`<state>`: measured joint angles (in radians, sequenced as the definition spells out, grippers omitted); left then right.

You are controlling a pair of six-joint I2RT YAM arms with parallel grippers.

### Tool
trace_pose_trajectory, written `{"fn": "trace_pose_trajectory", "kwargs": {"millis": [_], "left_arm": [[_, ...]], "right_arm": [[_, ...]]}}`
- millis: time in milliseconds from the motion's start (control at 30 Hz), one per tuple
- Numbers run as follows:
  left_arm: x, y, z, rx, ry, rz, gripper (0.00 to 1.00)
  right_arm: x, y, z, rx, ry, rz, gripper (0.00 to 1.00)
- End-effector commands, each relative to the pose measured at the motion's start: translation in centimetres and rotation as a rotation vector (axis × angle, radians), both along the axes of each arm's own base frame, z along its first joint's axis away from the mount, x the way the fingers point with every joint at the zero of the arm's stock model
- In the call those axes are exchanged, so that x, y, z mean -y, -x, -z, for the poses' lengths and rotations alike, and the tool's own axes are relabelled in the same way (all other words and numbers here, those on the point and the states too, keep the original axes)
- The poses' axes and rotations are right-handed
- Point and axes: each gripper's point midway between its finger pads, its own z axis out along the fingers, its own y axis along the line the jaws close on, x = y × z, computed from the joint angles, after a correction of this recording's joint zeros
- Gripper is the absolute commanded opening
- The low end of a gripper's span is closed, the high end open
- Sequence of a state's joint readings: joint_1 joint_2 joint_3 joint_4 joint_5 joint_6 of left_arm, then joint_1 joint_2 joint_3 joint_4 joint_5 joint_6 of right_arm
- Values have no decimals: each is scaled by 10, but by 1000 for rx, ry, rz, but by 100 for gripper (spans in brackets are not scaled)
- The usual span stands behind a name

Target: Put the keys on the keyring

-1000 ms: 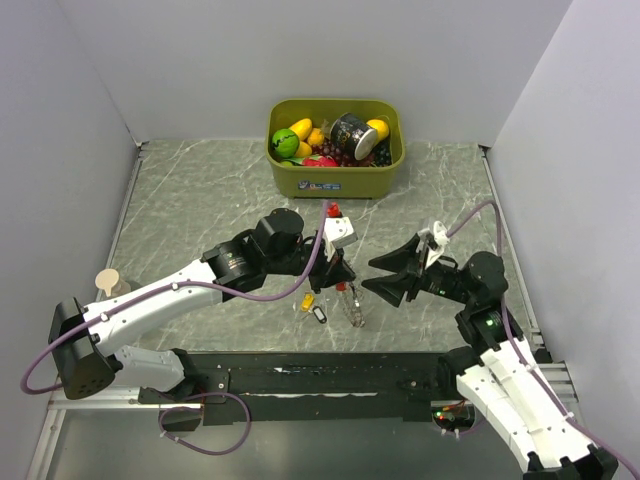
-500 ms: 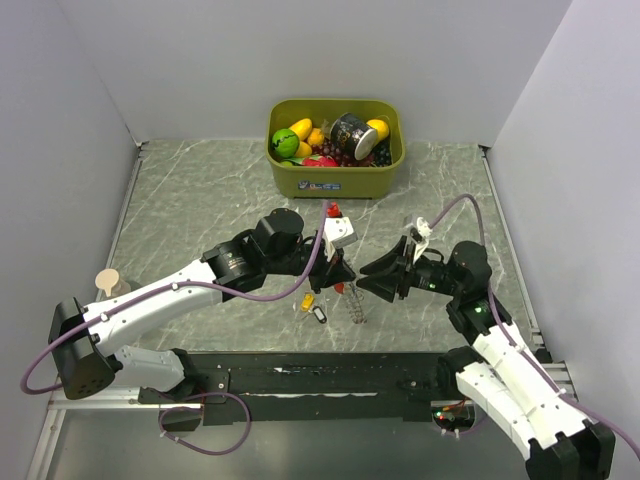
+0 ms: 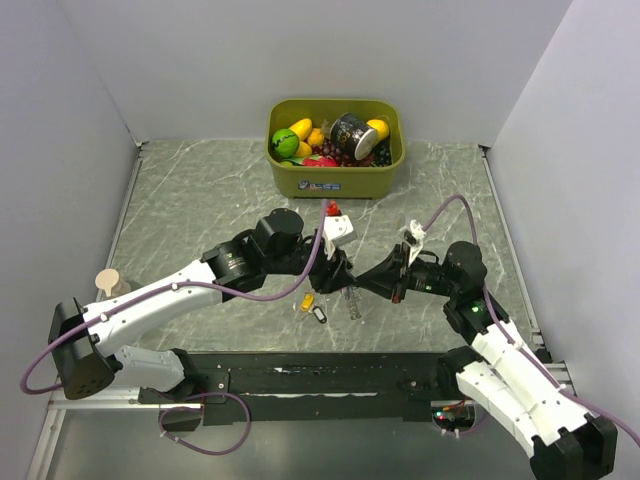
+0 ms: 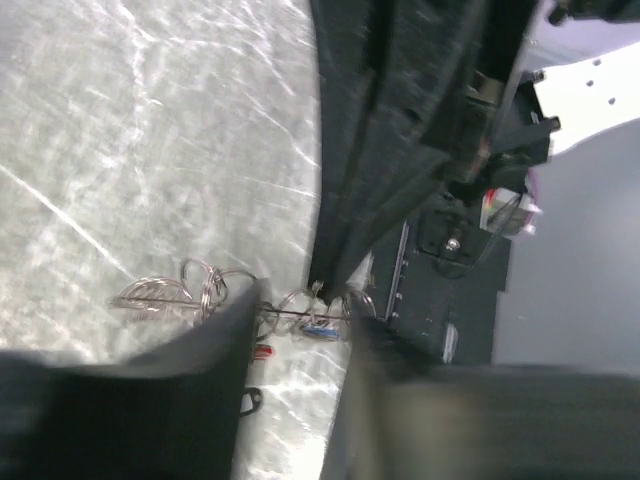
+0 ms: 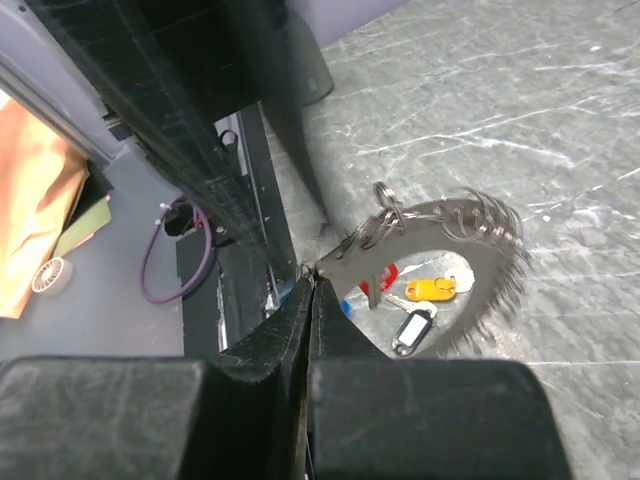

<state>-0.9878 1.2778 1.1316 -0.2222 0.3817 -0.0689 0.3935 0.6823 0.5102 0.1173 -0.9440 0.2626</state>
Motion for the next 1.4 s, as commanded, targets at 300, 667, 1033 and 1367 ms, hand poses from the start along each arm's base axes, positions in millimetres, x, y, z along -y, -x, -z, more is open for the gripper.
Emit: {"fn": "trace_pose_trajectory", "kwargs": {"millis": [300,667,1033,1367], "left_arm": [[-34,10,-75,-6,333,68,76],[-27,25,-57,-127,341,263,63],[-1,23,-42,-172,308,283,55],[12,27,-36,-172,284,306,34]], "right_arm": [[3,14,-25,164,-2,-43,0],[6,26,-54,231,-85,-38,0],[6,26,-63,238,-130,-21,0],[5,25,-61,231,-128,-27,0]]}}
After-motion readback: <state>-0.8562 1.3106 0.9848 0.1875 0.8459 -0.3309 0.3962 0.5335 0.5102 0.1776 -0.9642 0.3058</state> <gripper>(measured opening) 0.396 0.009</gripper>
